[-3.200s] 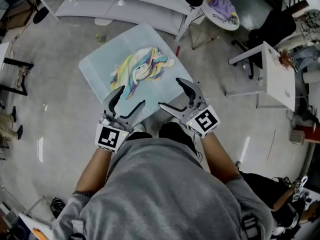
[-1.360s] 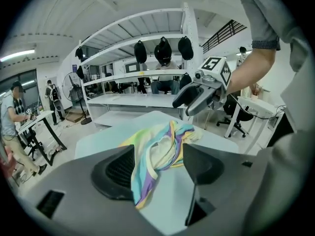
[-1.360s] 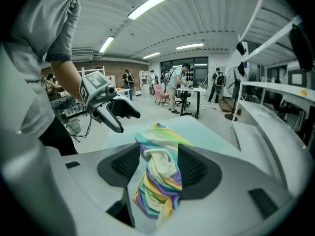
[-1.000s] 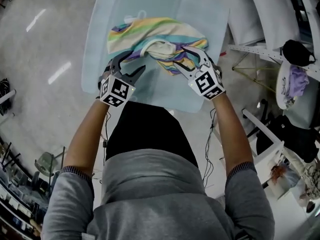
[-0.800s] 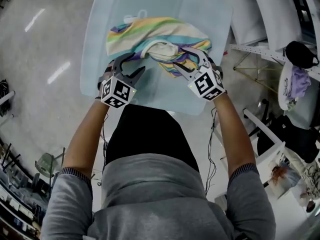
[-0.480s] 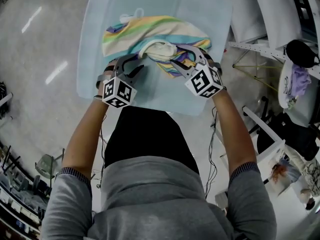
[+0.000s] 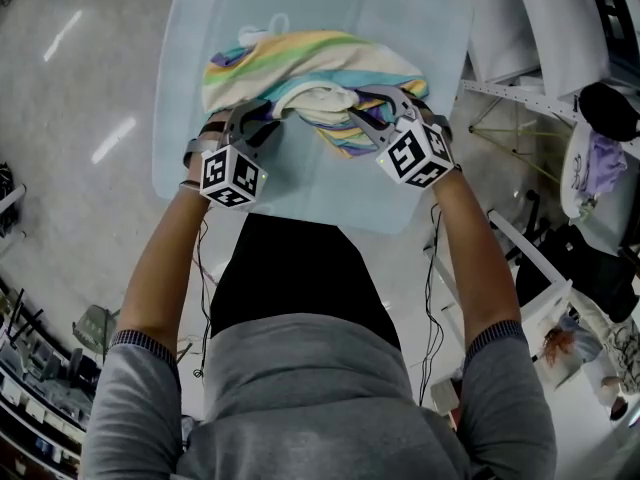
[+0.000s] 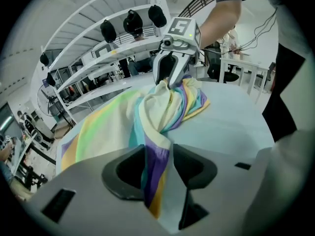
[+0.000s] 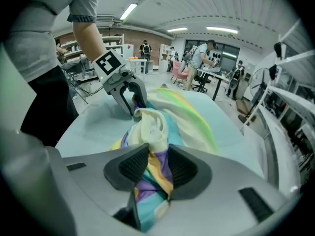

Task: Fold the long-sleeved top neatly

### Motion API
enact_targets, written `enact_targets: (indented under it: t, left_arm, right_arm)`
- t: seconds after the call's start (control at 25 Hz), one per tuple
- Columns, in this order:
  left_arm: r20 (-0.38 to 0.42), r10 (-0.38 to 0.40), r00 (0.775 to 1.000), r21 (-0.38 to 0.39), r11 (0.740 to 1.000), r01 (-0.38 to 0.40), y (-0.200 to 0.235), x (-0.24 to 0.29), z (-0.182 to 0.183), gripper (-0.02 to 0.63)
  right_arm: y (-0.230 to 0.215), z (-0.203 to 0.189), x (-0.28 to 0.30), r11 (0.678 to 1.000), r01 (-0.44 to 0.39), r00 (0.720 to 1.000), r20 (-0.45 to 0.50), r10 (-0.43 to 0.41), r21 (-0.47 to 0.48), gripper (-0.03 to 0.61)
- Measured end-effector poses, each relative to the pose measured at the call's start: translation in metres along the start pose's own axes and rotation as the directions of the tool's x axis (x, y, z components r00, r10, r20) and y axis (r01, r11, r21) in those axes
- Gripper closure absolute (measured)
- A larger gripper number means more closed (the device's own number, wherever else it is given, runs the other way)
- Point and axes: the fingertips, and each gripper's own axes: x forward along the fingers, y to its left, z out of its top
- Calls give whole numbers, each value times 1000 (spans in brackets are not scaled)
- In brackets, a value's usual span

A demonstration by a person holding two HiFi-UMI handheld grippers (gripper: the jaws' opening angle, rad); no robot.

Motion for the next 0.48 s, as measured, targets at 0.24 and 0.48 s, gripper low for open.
enact_targets:
  t: [0.24, 0.48]
  left_arm:
    - [-12, 4, 1000, 45, 999, -4, 12, -2, -9, 437]
    - [7, -19, 1000, 57, 998, 18, 13, -2, -8, 433]
  right_arm:
    - [-17, 3, -2, 1000, 20, 1000, 21, -21, 13, 522]
    - [-37, 10, -7, 997, 48, 997, 53, -52, 66, 538]
